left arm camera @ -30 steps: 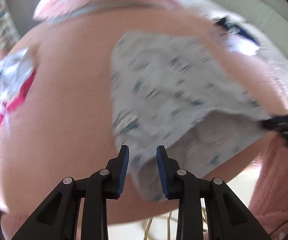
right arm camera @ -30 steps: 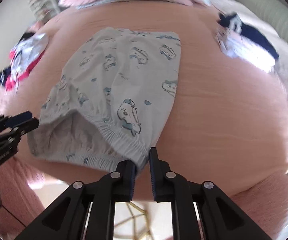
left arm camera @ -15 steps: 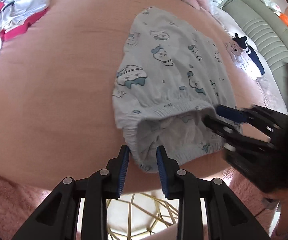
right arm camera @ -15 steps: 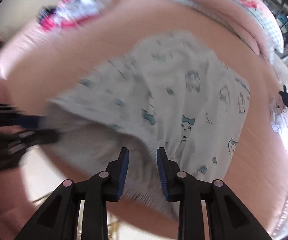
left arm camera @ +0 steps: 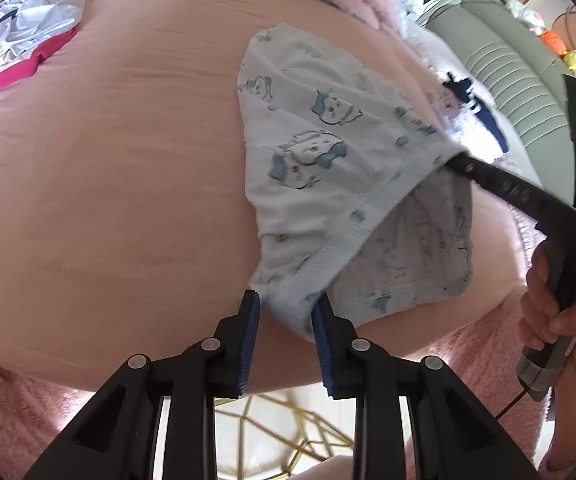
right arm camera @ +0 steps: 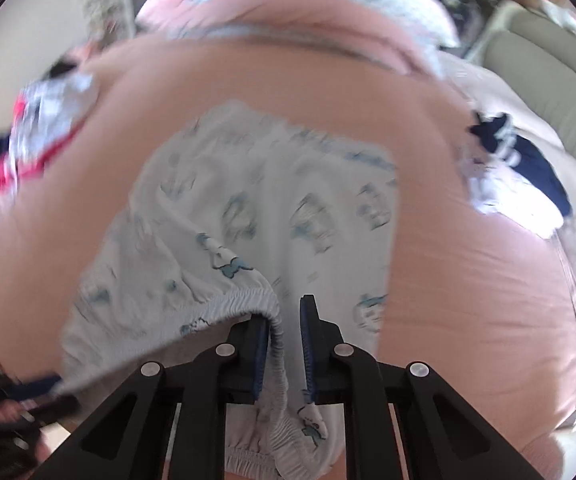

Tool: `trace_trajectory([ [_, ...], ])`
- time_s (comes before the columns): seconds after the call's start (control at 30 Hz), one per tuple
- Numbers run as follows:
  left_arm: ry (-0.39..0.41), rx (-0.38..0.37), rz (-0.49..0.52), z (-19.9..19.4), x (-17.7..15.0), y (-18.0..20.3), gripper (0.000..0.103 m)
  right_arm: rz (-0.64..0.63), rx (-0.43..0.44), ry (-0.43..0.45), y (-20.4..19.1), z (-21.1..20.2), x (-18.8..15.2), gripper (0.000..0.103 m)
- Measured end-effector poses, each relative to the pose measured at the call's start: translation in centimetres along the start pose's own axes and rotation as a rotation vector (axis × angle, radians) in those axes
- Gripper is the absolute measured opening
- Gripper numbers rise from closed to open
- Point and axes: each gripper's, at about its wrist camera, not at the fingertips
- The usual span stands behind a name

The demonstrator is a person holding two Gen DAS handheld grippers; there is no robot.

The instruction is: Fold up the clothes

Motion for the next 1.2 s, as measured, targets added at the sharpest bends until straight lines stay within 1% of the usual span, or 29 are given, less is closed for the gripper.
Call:
trace_trajectory([
  [0.1, 0.02, -0.063, 0.045, 0.2, 0.3, 1.8, 0.024, 0.092, 0.022, 0.076, 2.2, -2.8, 0.6, 0.013],
  [0.17, 0.032, -0.07, 0.079, 0.6, 0.5, 3.0, 0.025, 0.171, 0.037, 0.109, 4.1, -4.5, 0.5, 0.013],
  [0.23, 0.036, -0.055, 0.099, 1.3, 0.8, 4.2, 0.026, 0.25, 0.044, 0.134, 6.3, -5.7, 0.4, 0.013],
  [0.27, 0.034, -0.045, 0.109, 1.8, 0.9, 4.8, 0.026, 0.276, 0.048, 0.138, 7.0, -6.1, 0.3, 0.013],
  [0.37, -0.001, 0.013, 0.128, 2.8, 1.5, 6.5, 0.026, 0.377, 0.098, 0.124, 9.6, -6.9, 0.2, 0.013],
  [0.4, 0.007, 0.031, 0.128, 2.7, 1.6, 6.8, 0.027, 0.396, 0.097, 0.123, 10.1, -7.2, -0.2, 0.013],
  [0.43, 0.013, 0.048, 0.123, 2.7, 1.6, 7.0, 0.035, 0.414, 0.094, 0.123, 10.6, -7.6, -0.7, 0.013],
  [0.47, 0.017, 0.067, 0.118, 2.6, 1.6, 7.2, 0.041, 0.417, 0.082, 0.125, 10.9, -7.8, -0.9, 0.013],
  [0.5, 0.022, 0.089, 0.113, 2.7, 1.4, 7.2, 0.049, 0.411, 0.07, 0.123, 11.0, -7.7, -1.1, 0.013],
  [0.53, 0.024, 0.112, 0.11, 2.7, 1.3, 7.2, 0.052, 0.401, 0.057, 0.121, 11.0, -7.6, -1.3, 0.013],
  [0.6, 0.008, 0.179, 0.113, 3.4, 1.0, 7.0, 0.052, 0.369, 0.015, 0.116, 10.4, -7.2, -1.6, 0.013],
  [0.63, -0.003, 0.21, 0.114, 3.8, 0.8, 6.9, 0.05, 0.35, -0.005, 0.11, 10.0, -6.9, -1.8, 0.013],
  [0.67, -0.01, 0.223, 0.116, 4.2, 0.6, 6.6, 0.044, 0.345, -0.013, 0.107, 9.5, -6.7, -2.1, 0.013],
  [0.7, -0.003, 0.227, 0.118, 4.2, 0.5, 6.4, 0.023, 0.34, -0.02, 0.105, 9.0, -6.5, -2.3, 0.013],
  [0.73, 0.007, 0.24, 0.117, 3.9, 0.6, 6.0, 0.011, 0.336, -0.027, 0.101, 8.5, -6.3, -2.6, 0.013],
  [0.87, 0.091, 0.298, 0.073, 1.0, 2.0, 4.6, 0.008, 0.324, -0.025, 0.088, 7.1, -6.2, -2.8, 0.013],
  [0.97, 0.201, 0.352, 0.049, -3.3, 4.1, 3.1, 0.008, 0.304, -0.023, 0.078, 6.1, -6.3, -2.8, 0.013],
  [1.03, 0.277, 0.378, 0.066, -5.5, 5.4, 3.6, 0.008, 0.276, -0.025, 0.047, 4.9, -5.9, -2.9, 0.013],
  [1.07, 0.304, 0.379, 0.083, -6.3, 6.1, 4.0, 0.008, 0.254, -0.031, 0.017, 4.1, -5.5, -3.3, 0.013],
  [1.1, 0.306, 0.359, 0.109, -6.7, 6.7, 4.2, 0.008, 0.224, -0.032, -0.035, 3.4, -4.8, -4.0, 0.013],
  [1.13, 0.299, 0.337, 0.127, -6.6, 7.1, 4.5, 0.008, 0.195, -0.031, -0.088, 2.7, -4.2, -4.8, 0.013],
  [1.2, 0.277, 0.286, 0.142, -6.6, 6.7, 4.5, 0.008, 0.16, 0.012, -0.209, 1.3, -2.0, -6.3, 0.013],
])
Point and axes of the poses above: each gripper's, at about its wrist camera, not at the fingertips, and z roughly the way its jaws point, y to its right, x to its top, and after that the axes turned 13 degrees about z, right-handed
